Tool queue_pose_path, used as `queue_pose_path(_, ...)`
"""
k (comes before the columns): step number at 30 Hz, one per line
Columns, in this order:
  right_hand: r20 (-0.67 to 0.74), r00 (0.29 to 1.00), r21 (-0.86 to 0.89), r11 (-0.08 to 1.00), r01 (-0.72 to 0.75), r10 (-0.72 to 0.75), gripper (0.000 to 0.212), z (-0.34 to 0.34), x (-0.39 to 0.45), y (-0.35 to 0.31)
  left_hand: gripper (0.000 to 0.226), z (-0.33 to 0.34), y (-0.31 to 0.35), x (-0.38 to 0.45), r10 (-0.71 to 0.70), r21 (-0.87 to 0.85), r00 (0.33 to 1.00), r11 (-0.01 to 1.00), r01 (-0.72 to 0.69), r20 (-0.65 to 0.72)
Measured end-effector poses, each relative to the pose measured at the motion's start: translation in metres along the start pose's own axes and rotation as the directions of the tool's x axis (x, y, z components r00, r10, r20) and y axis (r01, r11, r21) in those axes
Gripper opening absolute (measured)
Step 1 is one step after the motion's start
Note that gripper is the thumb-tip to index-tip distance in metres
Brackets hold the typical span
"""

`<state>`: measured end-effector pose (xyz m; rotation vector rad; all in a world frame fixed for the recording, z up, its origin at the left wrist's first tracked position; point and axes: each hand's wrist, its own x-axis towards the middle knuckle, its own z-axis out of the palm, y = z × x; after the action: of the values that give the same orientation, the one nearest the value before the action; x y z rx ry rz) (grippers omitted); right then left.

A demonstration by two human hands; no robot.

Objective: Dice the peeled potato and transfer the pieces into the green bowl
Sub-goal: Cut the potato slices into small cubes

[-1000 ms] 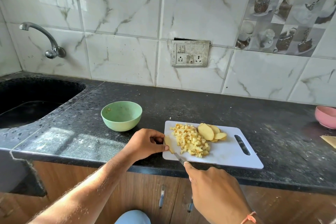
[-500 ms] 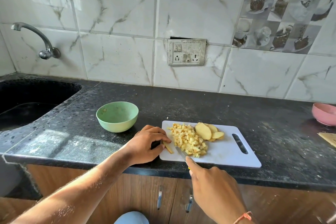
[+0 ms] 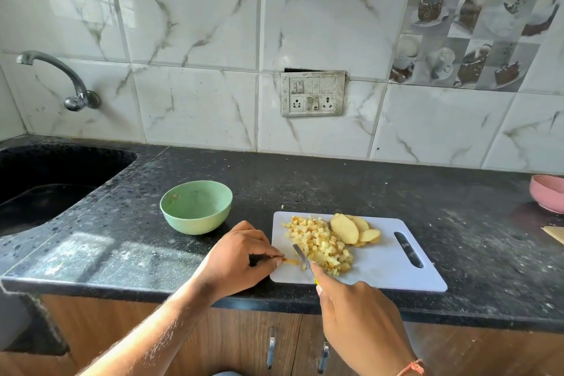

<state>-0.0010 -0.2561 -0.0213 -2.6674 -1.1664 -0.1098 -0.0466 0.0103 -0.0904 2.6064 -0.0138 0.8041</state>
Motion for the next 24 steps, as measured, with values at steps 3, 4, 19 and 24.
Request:
queue_pose_path(3, 0.0, 1.0, 0.01, 1.0, -0.012, 0.012, 0.054, -0.001, 0.0, 0.0, 0.021, -0.001, -0.001, 0.0, -0.01, -0.036, 1.0, 0.999, 0.009, -0.015)
queue_pose_path(4, -0.007, 1.0, 0.022, 1.0, -0.015, 0.015, 0.054, 0.0, 0.0, 0.001, 0.022, -0.001, -0.001, 0.0, -0.015, -0.046, 1.0, 0.999, 0.014, -0.019)
queue_pose_path(19, 0.027, 0.994, 0.014, 0.994, -0.107, 0.107, 0.063, 0.015, -0.005, -0.024, 0.023, 0.006, -0.007, 0.004, -0.047, -0.112, 0.999, 0.993, 0.045, -0.008)
queue_pose_path(24, 0.065, 0.995, -0.04, 0.996, -0.078, 0.08, 0.067, 0.022, -0.004, -0.036, 0.014, 0.007, -0.01, 0.004, -0.041, -0.108, 0.999, 0.993, 0.041, 0.001)
